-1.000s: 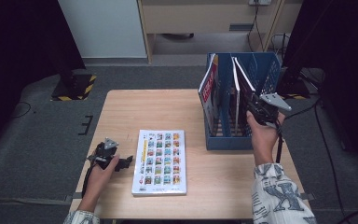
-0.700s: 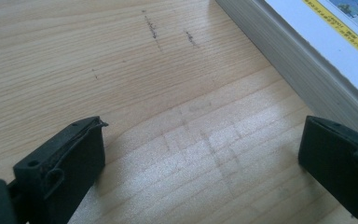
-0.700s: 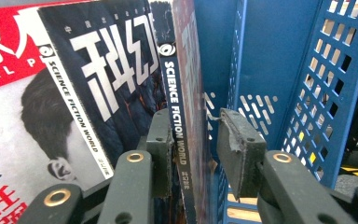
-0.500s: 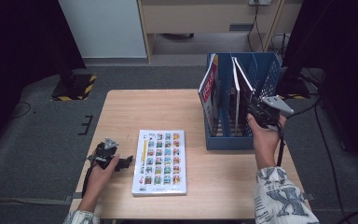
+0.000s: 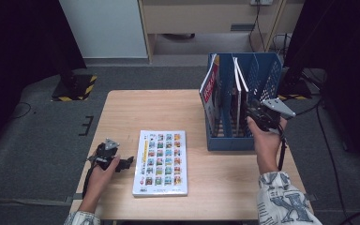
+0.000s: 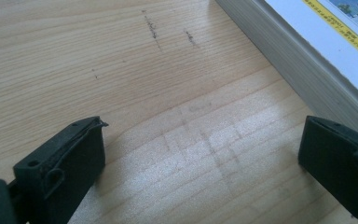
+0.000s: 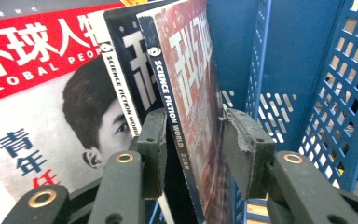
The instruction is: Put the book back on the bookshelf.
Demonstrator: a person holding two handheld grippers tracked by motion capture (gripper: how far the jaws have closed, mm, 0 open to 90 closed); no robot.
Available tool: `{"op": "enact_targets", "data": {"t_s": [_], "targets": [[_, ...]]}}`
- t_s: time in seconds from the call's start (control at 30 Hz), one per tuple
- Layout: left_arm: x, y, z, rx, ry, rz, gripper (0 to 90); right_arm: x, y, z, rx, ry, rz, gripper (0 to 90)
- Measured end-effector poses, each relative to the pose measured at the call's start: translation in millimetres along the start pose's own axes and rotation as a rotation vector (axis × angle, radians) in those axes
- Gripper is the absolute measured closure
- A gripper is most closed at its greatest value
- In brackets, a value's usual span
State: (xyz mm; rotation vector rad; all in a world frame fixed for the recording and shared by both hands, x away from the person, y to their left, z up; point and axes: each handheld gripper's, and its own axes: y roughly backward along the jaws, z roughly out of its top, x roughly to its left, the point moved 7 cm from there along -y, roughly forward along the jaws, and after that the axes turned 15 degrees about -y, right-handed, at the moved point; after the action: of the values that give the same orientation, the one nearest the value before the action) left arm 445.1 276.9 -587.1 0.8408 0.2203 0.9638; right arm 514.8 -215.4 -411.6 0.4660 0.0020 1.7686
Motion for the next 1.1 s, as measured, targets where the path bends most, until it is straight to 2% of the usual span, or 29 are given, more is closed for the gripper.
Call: {"op": "enact_targets", "data": {"t_s": [0.1, 0.57, 0.7, 0.8, 1.0, 1.1], "targets": [[0.0, 0.0, 0.0, 0.0, -0.001, 0.0, 0.0, 1.6, 1.3, 0.2, -0.002, -0.005, 0.006, 58.5], [-0.3, 0.1, 0.0, 0.001, 0.001, -0.001, 0.0, 9.9, 8.9, -4.3, 0.008, -0.001, 0.045, 42.4], [-1.0, 0.2, 0.0, -0.001, 0.002, -0.002, 0.0, 16.7, 11.8, -8.9, 0.02, 0.017, 0.061, 32.7], [-1.9, 0.8, -0.4, 0.001, -0.005, -0.007, 0.0, 22.2, 15.6, -12.9, 0.017, 0.002, 0.096, 28.0], [-3.7, 1.3, 0.0, 0.007, -0.005, -0.02, 0.0, 33.4, 26.0, -26.7, 0.009, -0.005, 0.134, 23.8], [-3.6, 1.1, -0.2, -0.005, -0.009, -0.02, 0.0, 40.8, 31.8, -34.9, 0.012, 0.011, 0.147, 22.6]]}}
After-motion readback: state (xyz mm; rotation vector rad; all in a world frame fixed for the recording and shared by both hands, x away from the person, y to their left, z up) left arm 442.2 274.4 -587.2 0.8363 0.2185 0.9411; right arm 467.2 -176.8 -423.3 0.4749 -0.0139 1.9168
